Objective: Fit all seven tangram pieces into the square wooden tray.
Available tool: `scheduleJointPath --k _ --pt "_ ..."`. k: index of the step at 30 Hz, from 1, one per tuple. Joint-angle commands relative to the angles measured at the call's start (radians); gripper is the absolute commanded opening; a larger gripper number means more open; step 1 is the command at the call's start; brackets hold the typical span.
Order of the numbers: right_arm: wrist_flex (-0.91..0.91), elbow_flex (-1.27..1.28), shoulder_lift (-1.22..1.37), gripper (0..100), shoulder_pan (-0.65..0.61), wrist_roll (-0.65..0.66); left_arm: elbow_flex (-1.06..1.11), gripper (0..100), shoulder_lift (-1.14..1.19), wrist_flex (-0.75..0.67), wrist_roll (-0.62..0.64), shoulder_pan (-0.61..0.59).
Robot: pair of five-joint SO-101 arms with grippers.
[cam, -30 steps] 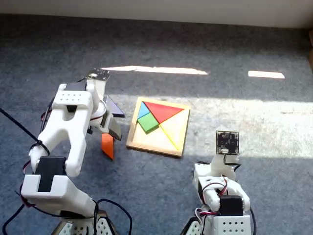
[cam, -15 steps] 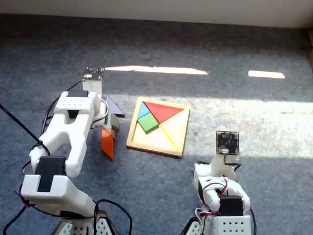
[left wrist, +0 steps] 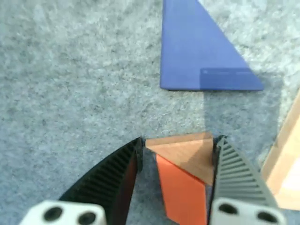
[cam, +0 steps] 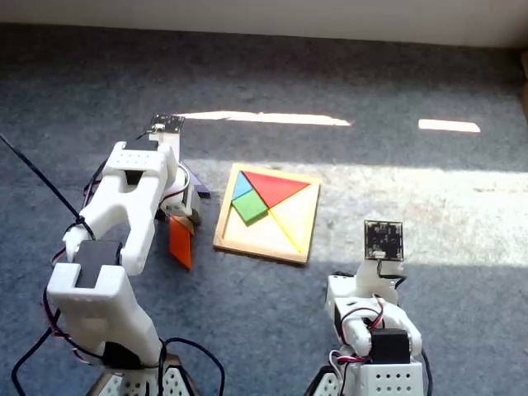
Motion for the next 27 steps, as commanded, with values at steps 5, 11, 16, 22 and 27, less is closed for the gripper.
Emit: scheduleJointPath --k 5,11,16,22,27 --pt "-0.022 0.125 -0.012 0.5 0.012 0.003 -0.051 17 0.002 0.006 0.005 0.027" --pt "-0.022 0.125 -0.012 0.5 0.012 0.003 -0.051 16 0.001 0.006 0.005 0.027" --pt "-0.022 0.125 -0.012 0.5 0.012 0.003 -0.045 16 -0.09 0.012 0.005 0.027" --pt "-0.022 0.125 -0.012 0.5 0.012 0.003 -0.039 16 -0.237 0.055 0.005 0.05" --pt "-0.022 0.125 -0.012 0.5 0.012 0.003 -0.039 16 -0.251 0.107 0.011 0.111"
